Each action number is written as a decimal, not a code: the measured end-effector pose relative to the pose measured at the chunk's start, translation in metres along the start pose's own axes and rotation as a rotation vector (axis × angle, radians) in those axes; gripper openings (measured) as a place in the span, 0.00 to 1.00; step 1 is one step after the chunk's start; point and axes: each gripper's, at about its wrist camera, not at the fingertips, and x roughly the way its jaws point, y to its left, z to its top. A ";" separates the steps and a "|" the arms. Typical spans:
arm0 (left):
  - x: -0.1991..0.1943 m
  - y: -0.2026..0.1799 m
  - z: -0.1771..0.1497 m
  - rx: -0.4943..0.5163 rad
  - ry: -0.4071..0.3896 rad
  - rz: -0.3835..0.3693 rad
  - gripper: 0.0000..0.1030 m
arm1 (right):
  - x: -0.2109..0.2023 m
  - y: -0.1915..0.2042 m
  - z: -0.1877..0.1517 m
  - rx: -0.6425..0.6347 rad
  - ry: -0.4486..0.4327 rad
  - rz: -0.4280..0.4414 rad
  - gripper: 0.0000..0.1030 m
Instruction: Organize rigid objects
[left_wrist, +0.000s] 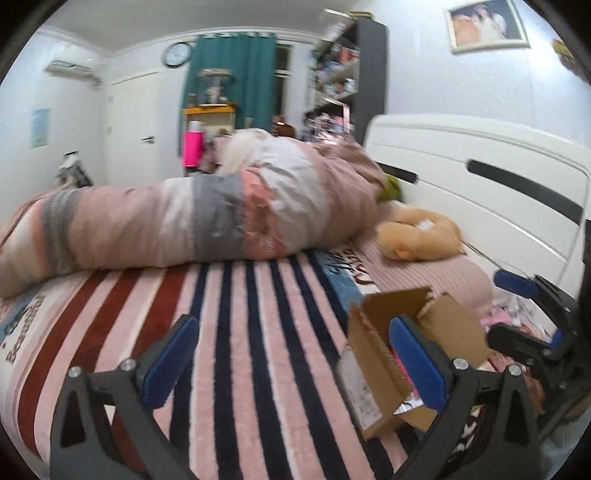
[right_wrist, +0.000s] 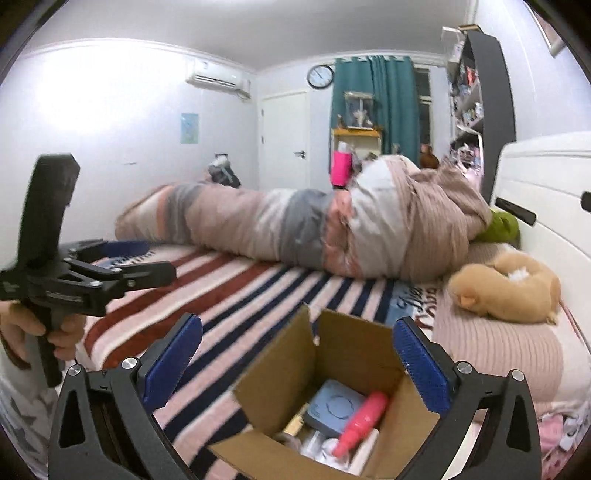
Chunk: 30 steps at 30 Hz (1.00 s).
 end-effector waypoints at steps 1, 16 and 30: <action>-0.003 0.003 -0.002 -0.011 -0.005 0.015 0.99 | -0.002 0.002 0.002 0.002 -0.008 0.013 1.00; -0.008 0.004 -0.009 -0.018 -0.013 0.098 0.99 | -0.009 0.007 -0.005 0.013 -0.005 0.042 1.00; -0.009 -0.001 -0.011 -0.010 -0.023 0.119 0.99 | -0.013 0.005 -0.006 0.016 -0.006 0.039 1.00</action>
